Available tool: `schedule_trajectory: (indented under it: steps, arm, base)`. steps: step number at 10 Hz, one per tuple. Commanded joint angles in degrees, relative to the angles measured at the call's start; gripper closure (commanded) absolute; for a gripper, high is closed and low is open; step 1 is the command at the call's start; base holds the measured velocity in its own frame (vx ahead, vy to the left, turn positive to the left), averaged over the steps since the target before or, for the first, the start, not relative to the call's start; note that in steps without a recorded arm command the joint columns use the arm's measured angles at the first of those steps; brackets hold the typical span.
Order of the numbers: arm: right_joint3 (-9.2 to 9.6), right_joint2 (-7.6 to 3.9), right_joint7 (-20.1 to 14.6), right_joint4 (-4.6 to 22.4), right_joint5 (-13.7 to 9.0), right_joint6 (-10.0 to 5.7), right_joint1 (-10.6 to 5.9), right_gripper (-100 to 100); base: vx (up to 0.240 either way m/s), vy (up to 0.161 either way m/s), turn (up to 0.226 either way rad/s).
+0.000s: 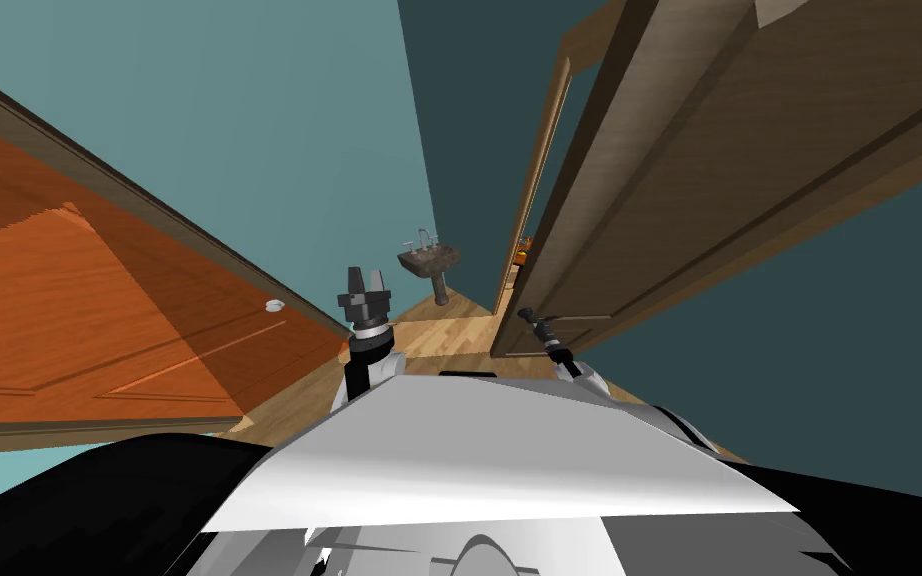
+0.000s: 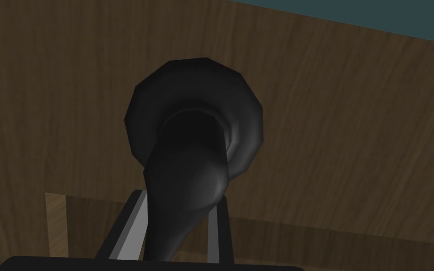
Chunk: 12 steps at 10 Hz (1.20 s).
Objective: Pull the door open
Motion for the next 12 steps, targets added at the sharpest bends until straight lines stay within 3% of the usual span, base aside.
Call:
schedule_trajectory:
  steps: [1, 2, 3, 6, 12]
  arm:
    - [0.46, -1.03, -1.2, 0.1, 0.7, -1.59, 0.49, 100]
    - [0.41, -0.48, -0.7, 0.6, 0.5, -1.09, 0.05, 100]
    - [0.43, -1.10, -1.6, 1.0, 1.2, -2.80, 0.83, 100]
    - [0.26, -2.25, -2.8, 1.4, 2.3, -5.39, 1.98, 100]
    - [0.00, -4.05, -4.8, 2.0, 3.9, -9.48, 3.79, 100]
  base:
    - [-0.165, -0.063, 0.056]
    - [-0.074, -0.019, 0.011]
    - [-0.130, -0.060, 0.149]
    - [-0.177, -0.098, 0.142]
    - [-0.151, -0.069, 0.103]
